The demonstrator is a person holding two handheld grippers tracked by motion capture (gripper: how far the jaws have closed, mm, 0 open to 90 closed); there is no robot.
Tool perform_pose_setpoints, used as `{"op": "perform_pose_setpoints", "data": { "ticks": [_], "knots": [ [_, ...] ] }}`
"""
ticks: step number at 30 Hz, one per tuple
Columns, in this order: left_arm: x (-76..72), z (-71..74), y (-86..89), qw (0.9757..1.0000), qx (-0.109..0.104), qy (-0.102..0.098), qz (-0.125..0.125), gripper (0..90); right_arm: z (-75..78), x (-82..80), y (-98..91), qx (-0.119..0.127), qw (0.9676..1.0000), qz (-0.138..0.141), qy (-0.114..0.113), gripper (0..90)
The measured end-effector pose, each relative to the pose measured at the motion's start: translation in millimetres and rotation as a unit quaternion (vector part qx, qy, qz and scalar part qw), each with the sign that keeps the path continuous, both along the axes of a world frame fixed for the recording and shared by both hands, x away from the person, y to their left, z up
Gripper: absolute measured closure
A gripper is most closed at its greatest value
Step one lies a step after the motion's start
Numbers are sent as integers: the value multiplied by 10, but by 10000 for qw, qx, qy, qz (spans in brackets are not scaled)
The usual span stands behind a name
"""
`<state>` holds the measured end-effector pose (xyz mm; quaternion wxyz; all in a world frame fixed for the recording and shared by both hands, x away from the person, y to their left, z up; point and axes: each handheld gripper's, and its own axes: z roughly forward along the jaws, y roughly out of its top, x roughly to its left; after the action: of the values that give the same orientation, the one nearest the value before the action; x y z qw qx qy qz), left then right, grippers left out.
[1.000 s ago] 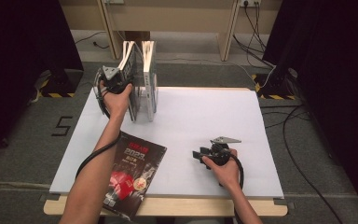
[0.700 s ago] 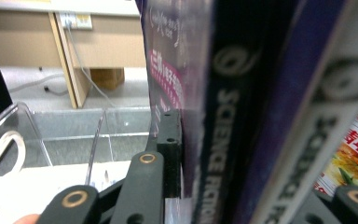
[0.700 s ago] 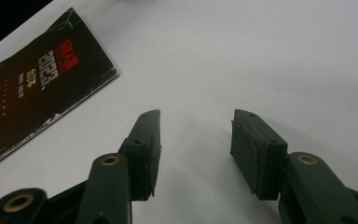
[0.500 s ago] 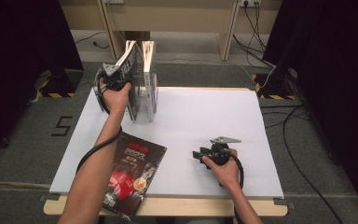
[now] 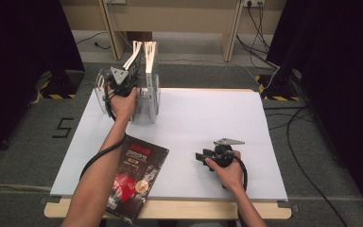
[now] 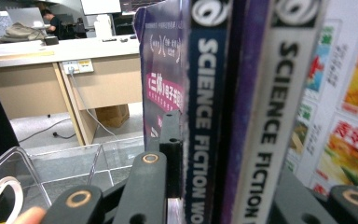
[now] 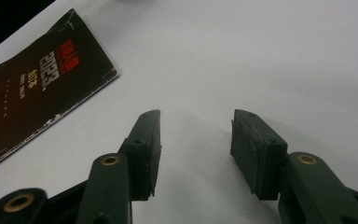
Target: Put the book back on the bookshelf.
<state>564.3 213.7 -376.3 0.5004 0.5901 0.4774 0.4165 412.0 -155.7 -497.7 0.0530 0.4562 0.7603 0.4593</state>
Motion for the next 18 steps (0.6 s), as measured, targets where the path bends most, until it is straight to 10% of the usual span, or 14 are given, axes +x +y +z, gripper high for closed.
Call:
{"op": "perform_pose_setpoints", "data": {
  "ticks": [18],
  "knots": [
    [-135, 7, 96, 9971, -650, 324, -227, 498, 9, -15, -2, -21, 10000, -25, -31, 528]
  ]
}}
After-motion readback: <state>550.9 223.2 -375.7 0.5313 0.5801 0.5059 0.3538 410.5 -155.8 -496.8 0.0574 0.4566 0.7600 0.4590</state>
